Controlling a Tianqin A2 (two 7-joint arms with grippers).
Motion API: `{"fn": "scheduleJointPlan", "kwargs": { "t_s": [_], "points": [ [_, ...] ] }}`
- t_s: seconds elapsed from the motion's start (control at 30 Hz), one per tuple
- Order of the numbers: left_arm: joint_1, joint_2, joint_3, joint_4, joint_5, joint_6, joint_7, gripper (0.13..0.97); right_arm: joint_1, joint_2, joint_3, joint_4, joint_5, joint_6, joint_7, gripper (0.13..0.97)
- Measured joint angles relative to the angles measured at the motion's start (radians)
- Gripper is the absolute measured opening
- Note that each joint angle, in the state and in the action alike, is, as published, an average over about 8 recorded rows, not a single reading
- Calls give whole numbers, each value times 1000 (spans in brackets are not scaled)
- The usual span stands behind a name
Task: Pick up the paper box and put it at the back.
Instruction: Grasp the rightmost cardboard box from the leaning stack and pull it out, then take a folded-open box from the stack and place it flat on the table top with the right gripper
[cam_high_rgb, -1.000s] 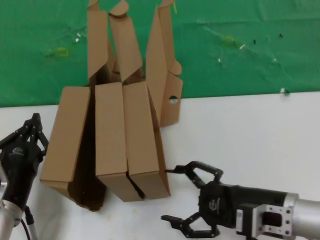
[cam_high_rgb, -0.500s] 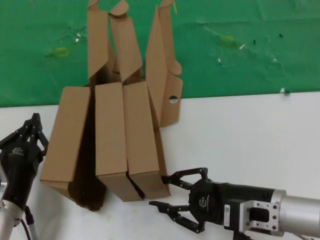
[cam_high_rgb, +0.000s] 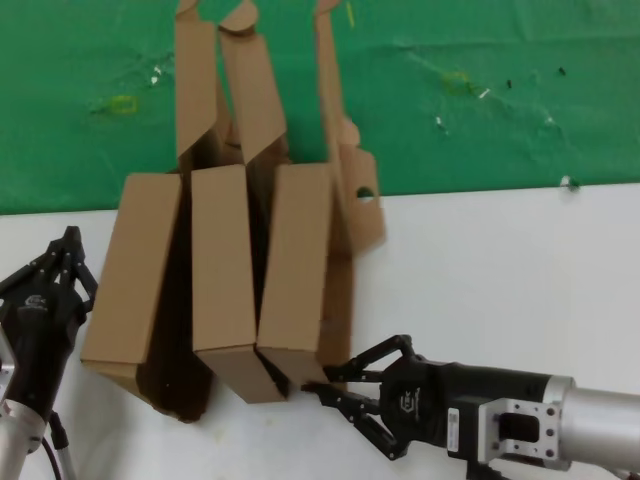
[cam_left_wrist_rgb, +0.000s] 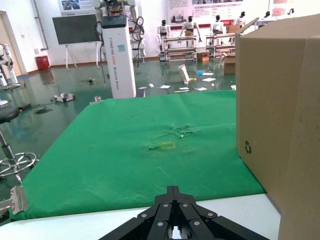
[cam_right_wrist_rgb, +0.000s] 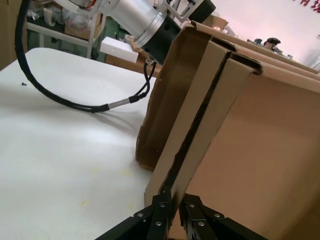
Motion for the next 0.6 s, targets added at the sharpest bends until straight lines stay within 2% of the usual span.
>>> {"fn": "scheduleJointPlan", "kwargs": {
  "t_s": [0.37, 0.6],
  "points": [
    [0, 0, 0, 0, 0, 0, 0, 143, -48, 81, 54, 115, -37, 62, 71, 151],
    [0, 0, 0, 0, 0, 0, 0, 143, -88, 168, 128, 198, -56, 98, 133, 150]
  ]
}}
